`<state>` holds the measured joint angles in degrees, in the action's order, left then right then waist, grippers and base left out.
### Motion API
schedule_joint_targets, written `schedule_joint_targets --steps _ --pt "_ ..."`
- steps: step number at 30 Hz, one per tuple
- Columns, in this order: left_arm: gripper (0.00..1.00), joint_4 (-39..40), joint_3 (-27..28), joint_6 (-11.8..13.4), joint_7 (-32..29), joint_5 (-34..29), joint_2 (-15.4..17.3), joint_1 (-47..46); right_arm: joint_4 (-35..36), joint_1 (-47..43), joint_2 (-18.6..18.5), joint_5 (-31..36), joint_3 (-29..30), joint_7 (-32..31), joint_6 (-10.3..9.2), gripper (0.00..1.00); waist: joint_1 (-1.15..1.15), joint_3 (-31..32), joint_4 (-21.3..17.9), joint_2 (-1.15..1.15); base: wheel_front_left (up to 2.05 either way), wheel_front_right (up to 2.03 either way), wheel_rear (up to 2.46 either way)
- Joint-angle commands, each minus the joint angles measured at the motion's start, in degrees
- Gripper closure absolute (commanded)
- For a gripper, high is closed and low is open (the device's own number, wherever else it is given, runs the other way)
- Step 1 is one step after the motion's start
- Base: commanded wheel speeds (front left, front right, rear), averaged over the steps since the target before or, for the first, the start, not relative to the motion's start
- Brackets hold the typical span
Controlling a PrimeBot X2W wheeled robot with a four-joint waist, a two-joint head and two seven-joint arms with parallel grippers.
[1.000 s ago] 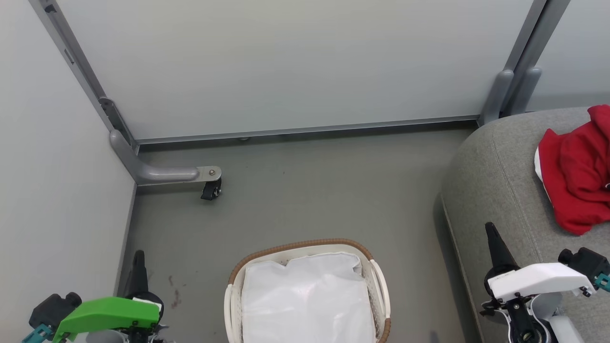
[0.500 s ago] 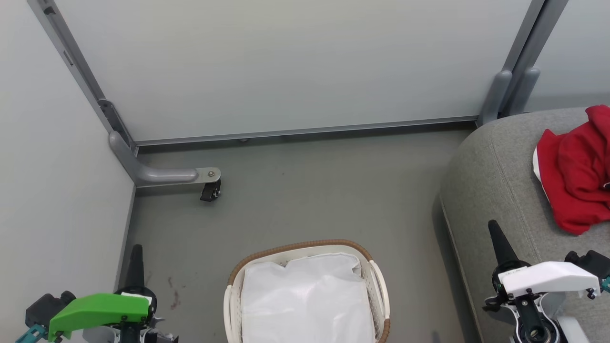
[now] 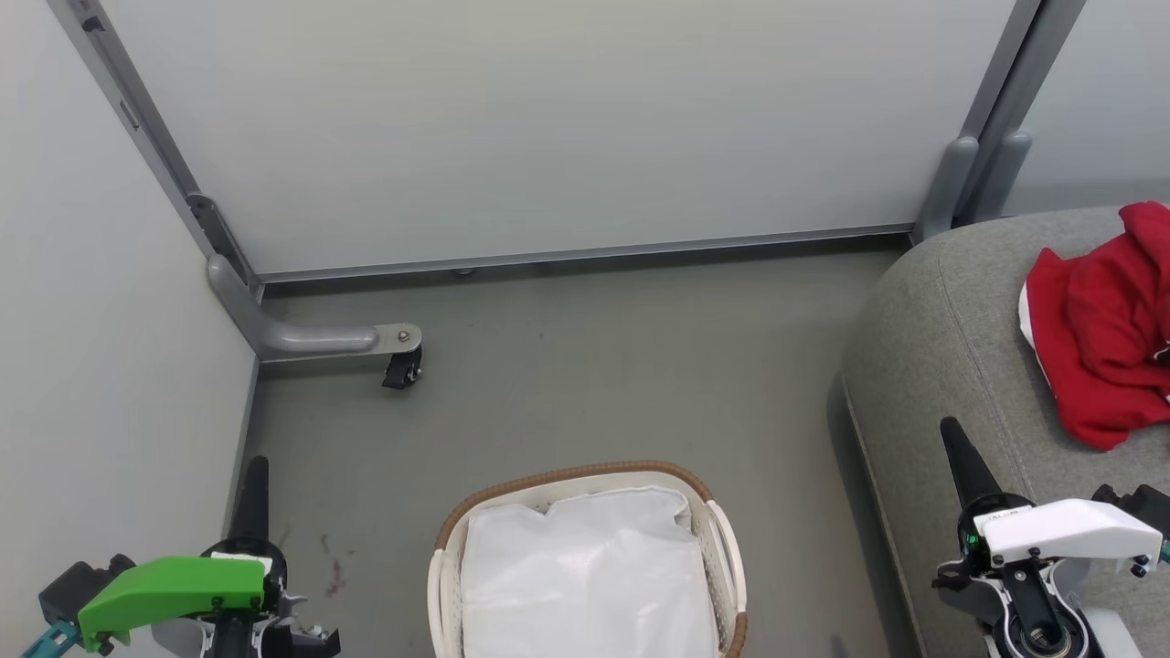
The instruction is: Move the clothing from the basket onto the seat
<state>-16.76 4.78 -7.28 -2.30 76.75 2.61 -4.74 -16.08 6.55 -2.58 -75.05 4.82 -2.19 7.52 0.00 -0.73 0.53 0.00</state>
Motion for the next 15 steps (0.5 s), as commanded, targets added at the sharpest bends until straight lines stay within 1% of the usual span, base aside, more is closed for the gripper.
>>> schedule_joint_targets --steps 1,15 --pt "1.0 0.69 0.26 -0.22 -0.28 1.42 0.35 -1.24 0.6 -0.16 -0.34 -1.36 0.28 -0.43 -0.03 1.0 0.0 0.02 -0.02 0.0 0.0 0.0 0.0" --pt "1.0 1.55 0.94 -0.27 -1.95 7.25 0.39 -1.46 1.29 -0.33 -0.4 -7.9 0.95 -2.09 -0.04 1.0 0.0 0.21 -0.21 0.0 0.0 0.0 0.0"
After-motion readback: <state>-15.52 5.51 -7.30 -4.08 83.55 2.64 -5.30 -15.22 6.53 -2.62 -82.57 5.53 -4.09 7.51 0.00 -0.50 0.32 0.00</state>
